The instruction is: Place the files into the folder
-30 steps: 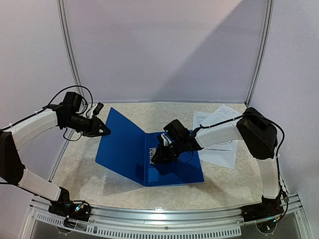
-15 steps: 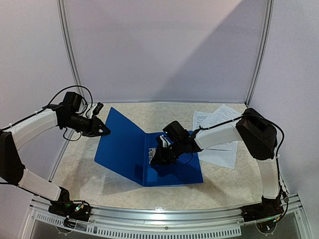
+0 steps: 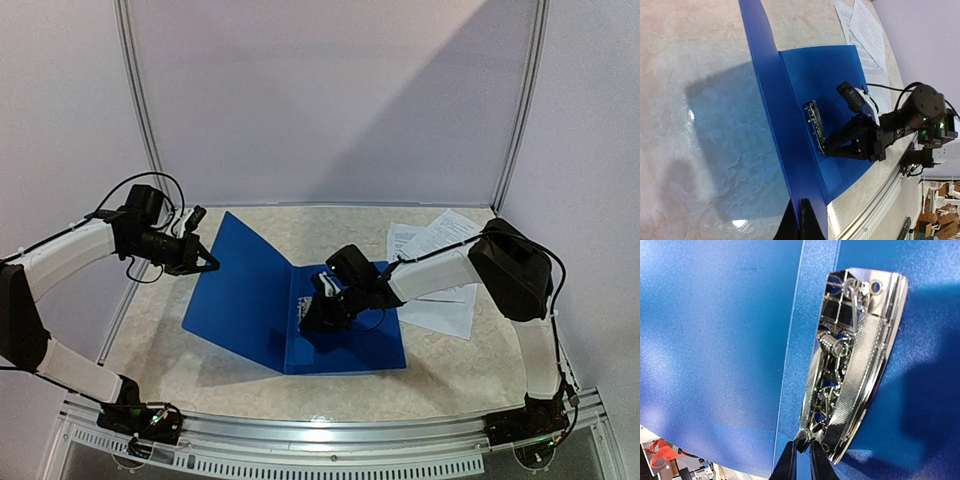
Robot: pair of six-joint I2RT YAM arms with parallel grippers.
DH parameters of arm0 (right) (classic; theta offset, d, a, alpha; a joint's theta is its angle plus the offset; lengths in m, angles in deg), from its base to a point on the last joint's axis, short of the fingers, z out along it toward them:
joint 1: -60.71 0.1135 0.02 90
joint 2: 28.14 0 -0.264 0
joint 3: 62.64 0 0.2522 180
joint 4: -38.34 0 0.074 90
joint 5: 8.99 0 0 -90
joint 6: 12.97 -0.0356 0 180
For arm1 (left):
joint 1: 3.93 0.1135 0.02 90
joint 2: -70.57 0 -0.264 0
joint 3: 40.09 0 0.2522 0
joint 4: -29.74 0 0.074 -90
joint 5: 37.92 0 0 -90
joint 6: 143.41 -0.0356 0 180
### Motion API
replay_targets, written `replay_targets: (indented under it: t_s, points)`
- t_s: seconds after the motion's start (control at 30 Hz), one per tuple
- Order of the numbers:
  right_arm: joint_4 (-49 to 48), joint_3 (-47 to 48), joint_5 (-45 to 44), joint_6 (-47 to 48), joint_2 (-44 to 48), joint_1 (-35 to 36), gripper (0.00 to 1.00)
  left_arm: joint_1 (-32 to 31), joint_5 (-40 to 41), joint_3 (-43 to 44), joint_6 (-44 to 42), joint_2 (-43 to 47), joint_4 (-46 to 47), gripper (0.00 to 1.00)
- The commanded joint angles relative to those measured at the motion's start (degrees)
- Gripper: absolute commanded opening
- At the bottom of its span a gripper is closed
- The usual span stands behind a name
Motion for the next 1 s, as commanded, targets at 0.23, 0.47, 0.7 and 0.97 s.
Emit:
replay_targets:
  t_s: [0.23,0.47,0.7,0.97]
  points:
    - [0.12,-1.22,-1.08,-0.79,-3.16,0.07,0.0,1.32,0.23,-0.9,-0.49,1.13,0.2,0.0]
    - [3.37,-1.95,-4.67,0.3,-4.25,0.08,0.0,1.51,0.21,-0.47,-1.29,1.42,-0.3,0.0]
    - [8.6,-2.92,-10.46,2.62,-5.58,0.06,0.0,1.48,0.14,-0.48,-1.57,1.58,-0.48,0.0]
    - [10.52,-3.8,-14.47,3.59,-5.26,0.08,0.0,1.52,0.22,-0.35,-1.9,1.69,-0.71,0.0]
